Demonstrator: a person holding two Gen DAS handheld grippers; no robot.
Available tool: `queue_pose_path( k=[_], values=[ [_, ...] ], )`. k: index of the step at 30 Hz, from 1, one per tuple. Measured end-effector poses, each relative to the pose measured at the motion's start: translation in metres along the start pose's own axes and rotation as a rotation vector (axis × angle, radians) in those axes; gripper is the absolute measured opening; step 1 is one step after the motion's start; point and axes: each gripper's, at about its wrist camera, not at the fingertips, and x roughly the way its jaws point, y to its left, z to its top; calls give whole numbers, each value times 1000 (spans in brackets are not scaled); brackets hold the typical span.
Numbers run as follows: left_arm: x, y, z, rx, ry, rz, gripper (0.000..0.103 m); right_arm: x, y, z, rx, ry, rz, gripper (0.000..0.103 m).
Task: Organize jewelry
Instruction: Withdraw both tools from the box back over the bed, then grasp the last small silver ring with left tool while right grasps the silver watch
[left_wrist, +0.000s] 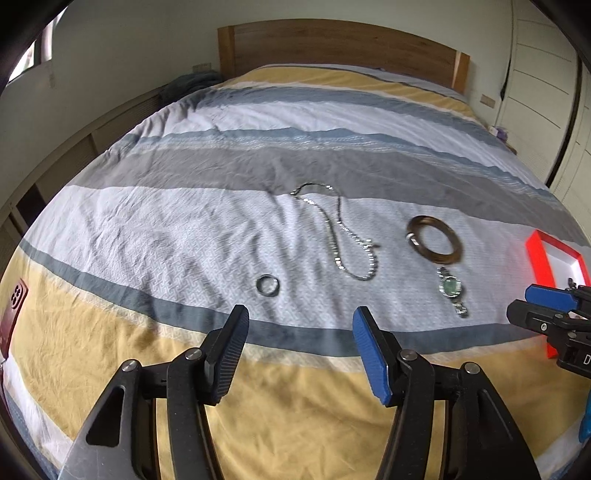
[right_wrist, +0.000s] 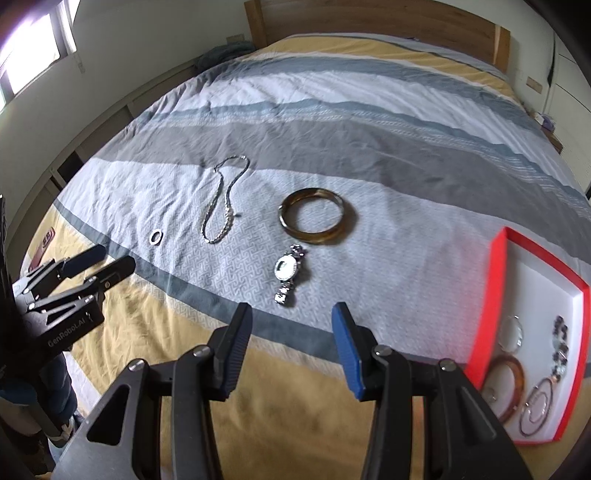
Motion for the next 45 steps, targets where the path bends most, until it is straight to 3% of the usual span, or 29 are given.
queue_pose_path(
  k=[9,17,19,26,29,32,33,45],
  values=[
    [30,52,0,-113,10,-2,66,44,1,6,5,48,9,43],
    [70,49,10,-83,50,-32,66,71,-8,6,30,68,17,45],
    [79,46,9,-73,69,-22,58,75,-9,8,28,66,21,45],
    [96,42,10,-64,65,-10,51,90,-9,20,23,54,36,45],
    [99,41,10,-56,60,-16,38,98,-4,24,22,49,43,43],
    [98,38,9,-37,60,-23,20,101,0,24,12,47,39,25],
    [98,37,9,-31,58,-20,20,101,1,24,11,45,40,19],
    [62,22,11,-16,36,-24,20,61,-5,9,34,0,81,14]
  ],
)
